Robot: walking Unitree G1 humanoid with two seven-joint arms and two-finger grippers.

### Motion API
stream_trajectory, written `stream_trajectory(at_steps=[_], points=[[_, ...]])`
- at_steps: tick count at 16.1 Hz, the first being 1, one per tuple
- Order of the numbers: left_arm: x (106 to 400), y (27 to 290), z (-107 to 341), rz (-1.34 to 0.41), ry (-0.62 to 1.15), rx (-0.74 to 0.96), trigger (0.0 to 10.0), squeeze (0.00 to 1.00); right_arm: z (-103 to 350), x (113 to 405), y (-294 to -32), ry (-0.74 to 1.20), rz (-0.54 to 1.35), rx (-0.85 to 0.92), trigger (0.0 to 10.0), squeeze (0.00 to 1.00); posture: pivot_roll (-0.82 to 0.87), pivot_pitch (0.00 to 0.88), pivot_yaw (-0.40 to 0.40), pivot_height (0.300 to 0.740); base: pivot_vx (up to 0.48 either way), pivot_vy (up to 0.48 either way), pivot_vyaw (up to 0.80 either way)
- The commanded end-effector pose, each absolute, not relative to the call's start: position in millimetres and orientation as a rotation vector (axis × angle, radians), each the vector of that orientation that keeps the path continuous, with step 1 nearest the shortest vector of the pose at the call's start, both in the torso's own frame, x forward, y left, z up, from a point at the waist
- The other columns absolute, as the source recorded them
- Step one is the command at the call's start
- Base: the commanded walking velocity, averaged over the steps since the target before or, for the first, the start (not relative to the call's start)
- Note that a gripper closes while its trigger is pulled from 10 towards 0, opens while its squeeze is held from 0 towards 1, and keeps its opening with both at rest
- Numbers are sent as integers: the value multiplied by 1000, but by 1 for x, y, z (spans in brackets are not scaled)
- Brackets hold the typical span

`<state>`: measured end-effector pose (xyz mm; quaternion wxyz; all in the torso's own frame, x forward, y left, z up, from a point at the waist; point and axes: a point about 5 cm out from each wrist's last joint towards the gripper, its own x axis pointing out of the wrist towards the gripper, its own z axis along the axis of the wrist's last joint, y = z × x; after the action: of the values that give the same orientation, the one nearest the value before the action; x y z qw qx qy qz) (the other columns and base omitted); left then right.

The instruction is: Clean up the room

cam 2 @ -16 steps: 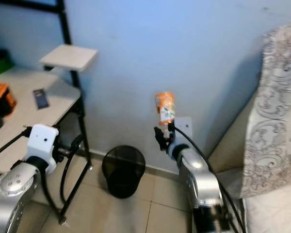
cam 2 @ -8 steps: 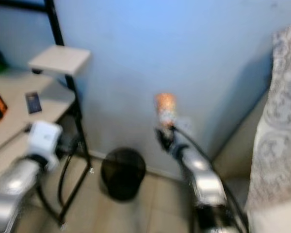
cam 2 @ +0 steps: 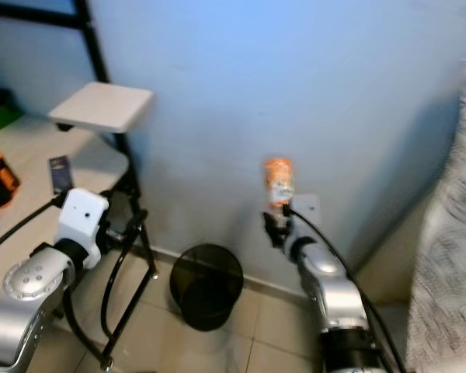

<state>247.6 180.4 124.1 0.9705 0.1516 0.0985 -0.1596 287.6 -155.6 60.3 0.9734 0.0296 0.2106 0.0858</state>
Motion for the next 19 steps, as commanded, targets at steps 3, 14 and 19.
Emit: stream_trajectory(at_steps=[3, 14, 19], points=[[248, 182, 125, -326, 204, 319, 10000, 0, 65, 293, -143, 397, 265, 14, 10000, 0, 122, 0, -32, 740, 291, 0, 0], [238, 163, 114, -699, 319, 317, 10000, 0, 35, 300, -125, 504, 581, -276, 10000, 0, 114, 0, -26, 740, 159, 0, 218], [237, 166, 104, -965, 435, 468, 10000, 0, 13, 305, -102, 635, 599, -406, 10000, 0, 133, 0, -32, 740, 0, 0, 0]])
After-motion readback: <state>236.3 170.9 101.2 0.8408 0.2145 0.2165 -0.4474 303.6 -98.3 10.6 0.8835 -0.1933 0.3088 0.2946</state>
